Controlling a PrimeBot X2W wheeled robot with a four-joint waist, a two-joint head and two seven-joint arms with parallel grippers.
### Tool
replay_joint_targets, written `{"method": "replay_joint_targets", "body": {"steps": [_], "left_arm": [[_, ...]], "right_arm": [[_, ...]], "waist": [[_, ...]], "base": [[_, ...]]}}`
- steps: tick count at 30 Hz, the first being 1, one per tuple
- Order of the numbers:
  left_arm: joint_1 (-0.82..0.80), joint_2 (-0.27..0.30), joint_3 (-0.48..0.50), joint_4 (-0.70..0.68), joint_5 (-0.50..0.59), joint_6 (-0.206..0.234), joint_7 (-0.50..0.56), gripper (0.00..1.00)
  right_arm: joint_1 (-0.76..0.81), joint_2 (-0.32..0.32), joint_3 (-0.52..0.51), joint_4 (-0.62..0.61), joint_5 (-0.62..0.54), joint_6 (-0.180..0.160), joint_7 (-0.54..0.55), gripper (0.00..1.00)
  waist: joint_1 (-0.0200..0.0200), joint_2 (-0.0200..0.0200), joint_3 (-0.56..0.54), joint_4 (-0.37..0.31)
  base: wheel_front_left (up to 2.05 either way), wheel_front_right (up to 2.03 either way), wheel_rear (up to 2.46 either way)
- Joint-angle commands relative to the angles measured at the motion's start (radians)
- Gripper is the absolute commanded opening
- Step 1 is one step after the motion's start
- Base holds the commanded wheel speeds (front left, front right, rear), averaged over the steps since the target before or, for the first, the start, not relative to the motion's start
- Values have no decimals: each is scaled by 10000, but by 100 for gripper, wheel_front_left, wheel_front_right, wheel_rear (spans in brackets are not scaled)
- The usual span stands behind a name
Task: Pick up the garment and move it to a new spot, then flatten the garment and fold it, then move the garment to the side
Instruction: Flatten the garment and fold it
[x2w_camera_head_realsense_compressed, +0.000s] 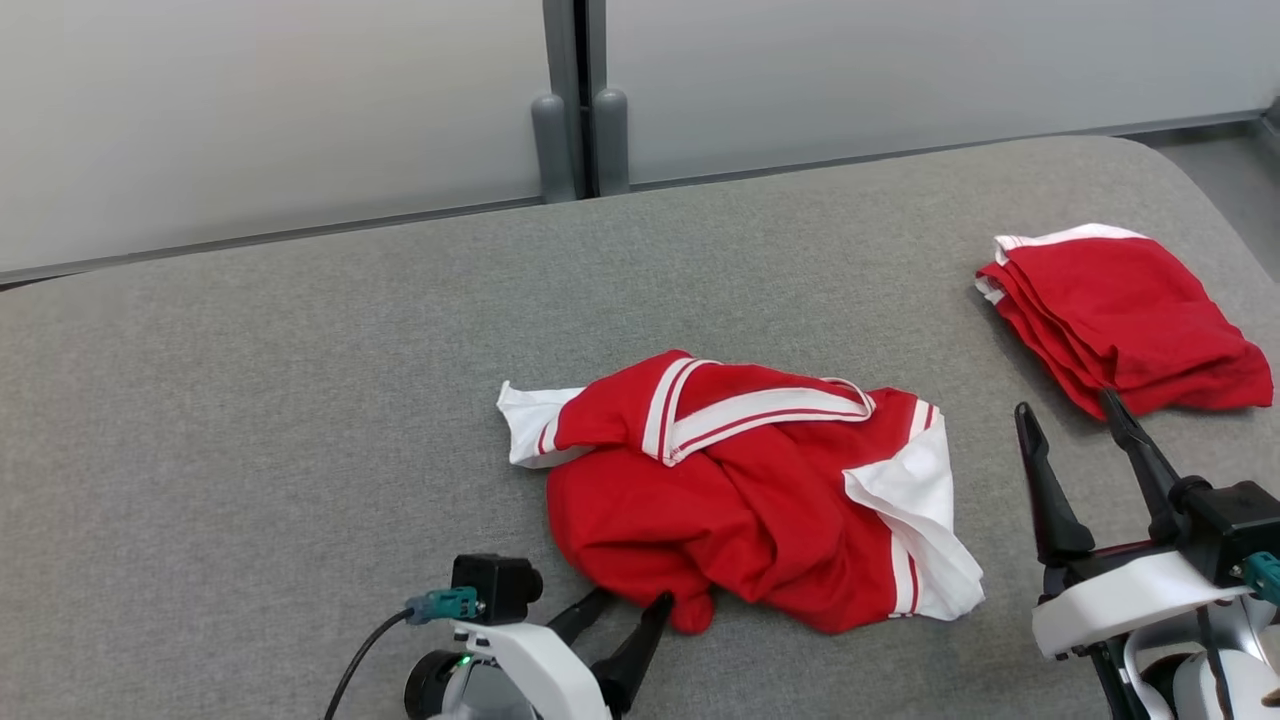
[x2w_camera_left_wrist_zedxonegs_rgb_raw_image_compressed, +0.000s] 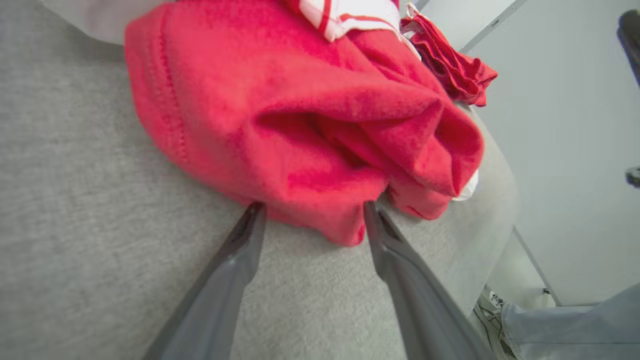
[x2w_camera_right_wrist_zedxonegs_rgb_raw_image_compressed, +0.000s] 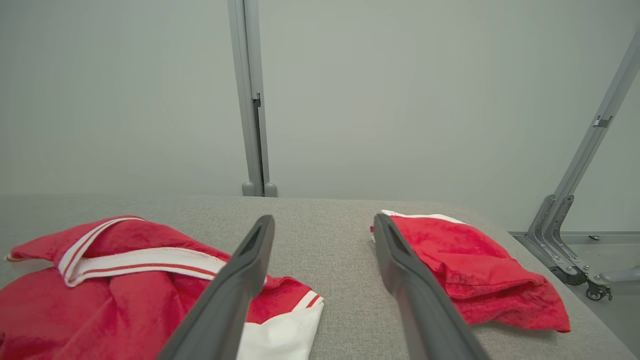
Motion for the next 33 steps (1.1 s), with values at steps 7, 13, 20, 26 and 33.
{"method": "replay_joint_targets", "body": {"steps": [7, 13, 20, 26, 33], "left_arm": [[-1002, -47, -263, 668, -309, -84, -443, 0], [-1333, 688, -134, 467, -102, -38, -614, 0], [-1690, 2635, -100, -1213, 1117, 973, 376, 0], [-2251, 4207, -172, -2120, 2326, 1786, 1689, 0], [-2753, 5036, -460, -1299, 3196, 2164, 2736, 0]], "right_arm": [[-299, 69, -9, 258, 66, 0, -270, 100], [-292, 132, -190, 466, 94, 0, -480, 100], [-294, 175, -259, 709, 181, 0, -661, 100], [-484, 183, -223, 747, 148, 0, -753, 100], [-692, 188, -202, 835, 84, 0, -821, 100]], "waist": [[0, -1, 448, -187], [0, -1, 372, 54], [0, -1, 330, 328], [0, -1, 622, 340], [0, -1, 993, 166]], "base": [[0, 0, 0], [0, 0, 0], [0, 0, 0], [0, 0, 0], [0, 0, 0]]}}
